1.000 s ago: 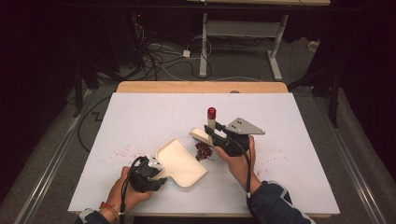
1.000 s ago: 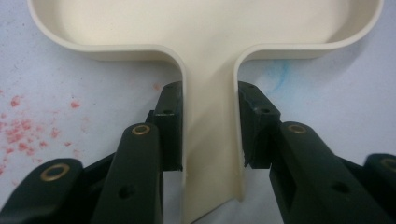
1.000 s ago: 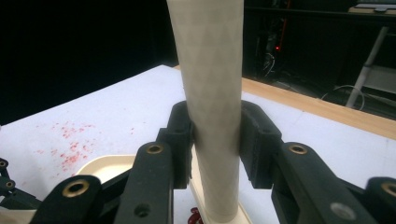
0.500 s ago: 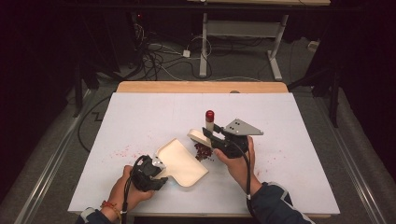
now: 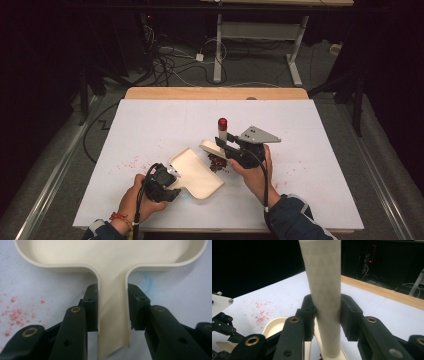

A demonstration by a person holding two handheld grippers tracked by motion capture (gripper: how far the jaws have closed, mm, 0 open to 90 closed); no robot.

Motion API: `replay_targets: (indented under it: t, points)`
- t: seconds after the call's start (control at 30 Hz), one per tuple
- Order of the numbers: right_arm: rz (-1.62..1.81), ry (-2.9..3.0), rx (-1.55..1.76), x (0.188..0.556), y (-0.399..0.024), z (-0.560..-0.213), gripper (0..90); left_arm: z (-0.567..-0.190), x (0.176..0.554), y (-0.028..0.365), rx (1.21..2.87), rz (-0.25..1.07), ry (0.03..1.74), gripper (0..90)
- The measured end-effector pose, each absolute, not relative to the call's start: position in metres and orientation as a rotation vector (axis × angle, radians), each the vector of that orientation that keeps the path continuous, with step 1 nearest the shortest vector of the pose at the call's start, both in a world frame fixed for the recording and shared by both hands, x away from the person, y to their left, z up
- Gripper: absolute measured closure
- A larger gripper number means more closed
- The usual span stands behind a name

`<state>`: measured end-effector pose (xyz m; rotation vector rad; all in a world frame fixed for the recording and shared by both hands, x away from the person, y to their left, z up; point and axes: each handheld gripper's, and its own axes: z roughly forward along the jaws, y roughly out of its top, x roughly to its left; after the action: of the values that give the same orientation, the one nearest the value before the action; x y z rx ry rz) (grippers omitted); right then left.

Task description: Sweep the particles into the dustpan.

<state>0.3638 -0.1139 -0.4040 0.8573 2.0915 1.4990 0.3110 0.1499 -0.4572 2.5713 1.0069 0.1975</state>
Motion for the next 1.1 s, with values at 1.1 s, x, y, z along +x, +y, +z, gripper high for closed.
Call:
replay_targets:
  t: [1.1]
  points:
    - [1.505,2.065,0.779,0.32,-0.081,-0.404,69.0,-0.461,0.319,0.138,2.572,0.189,1.007,63.8]
